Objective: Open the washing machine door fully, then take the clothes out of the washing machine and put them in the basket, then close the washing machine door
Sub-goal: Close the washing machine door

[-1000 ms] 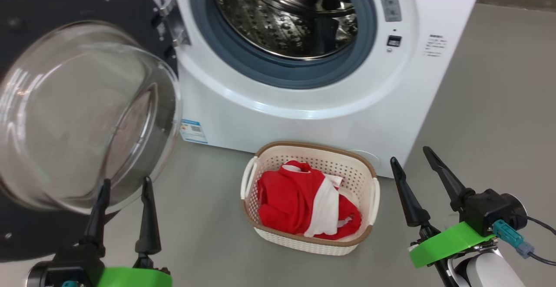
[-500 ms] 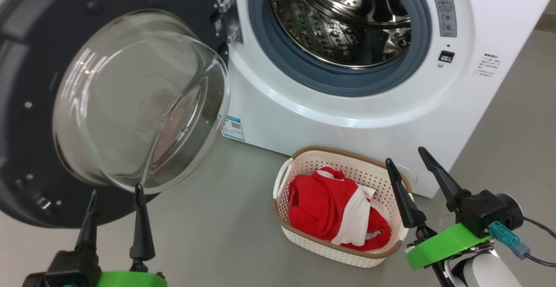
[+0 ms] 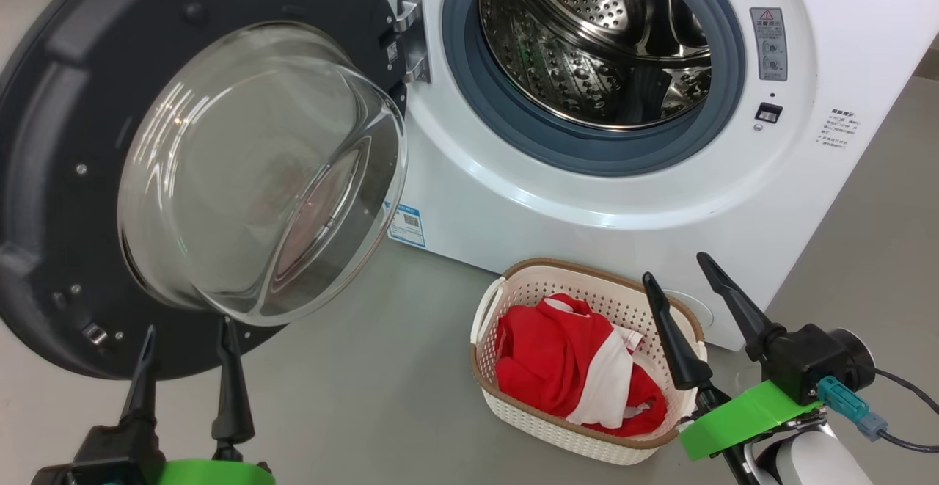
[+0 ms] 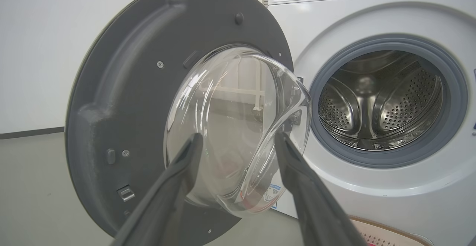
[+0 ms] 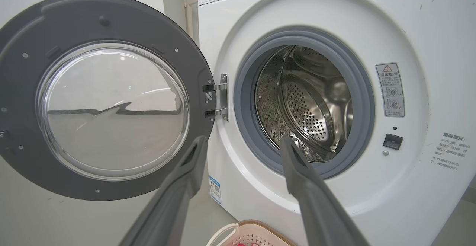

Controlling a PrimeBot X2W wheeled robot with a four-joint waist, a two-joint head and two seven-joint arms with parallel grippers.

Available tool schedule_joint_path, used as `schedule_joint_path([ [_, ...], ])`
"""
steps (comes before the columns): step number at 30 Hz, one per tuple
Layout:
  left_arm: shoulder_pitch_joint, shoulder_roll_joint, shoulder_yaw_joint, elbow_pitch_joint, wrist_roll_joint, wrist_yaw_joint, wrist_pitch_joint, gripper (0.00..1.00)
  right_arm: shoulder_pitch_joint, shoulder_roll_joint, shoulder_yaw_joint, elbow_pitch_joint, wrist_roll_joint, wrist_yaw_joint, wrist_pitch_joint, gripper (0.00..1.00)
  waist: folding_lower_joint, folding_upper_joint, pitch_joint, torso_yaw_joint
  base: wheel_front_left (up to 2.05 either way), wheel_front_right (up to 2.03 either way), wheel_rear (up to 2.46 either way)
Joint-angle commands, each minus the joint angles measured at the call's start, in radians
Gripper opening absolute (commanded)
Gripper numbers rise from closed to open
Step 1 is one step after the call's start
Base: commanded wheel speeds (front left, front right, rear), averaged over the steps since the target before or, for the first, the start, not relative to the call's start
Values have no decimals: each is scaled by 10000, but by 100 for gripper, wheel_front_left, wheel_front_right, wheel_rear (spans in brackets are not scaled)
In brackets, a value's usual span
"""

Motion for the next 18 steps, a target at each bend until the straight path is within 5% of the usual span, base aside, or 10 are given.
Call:
schedule_joint_path([
  [1, -140, 236, 334, -202, -20, 66, -5, 100, -73, 5, 222, -215, -28, 46, -65, 100, 0, 0, -17, -11, 0, 0, 0],
  [4, -157, 375, 302, -195, 155, 126, -7, 94, -59, 14, 232, -212, -13, 46, -65, 100, 0, 0, -33, -25, 0, 0, 0],
  [5, -173, 428, 285, -192, 223, 147, 10, 43, -48, 17, 227, -208, -4, 46, -65, 100, 0, 0, -53, -21, 0, 0, 0],
  [7, -299, 605, 272, -211, 442, 206, -20, 0, 18, 24, 184, -182, 15, 46, -65, 100, 0, 0, -146, 36, 0, 0, 0],
  [18, -2553, 2189, 1669, -219, 473, 431, 23, 0, 191, 60, 460, -35, 109, 46, -65, 100, 0, 0, -447, 162, 0, 0, 0],
])
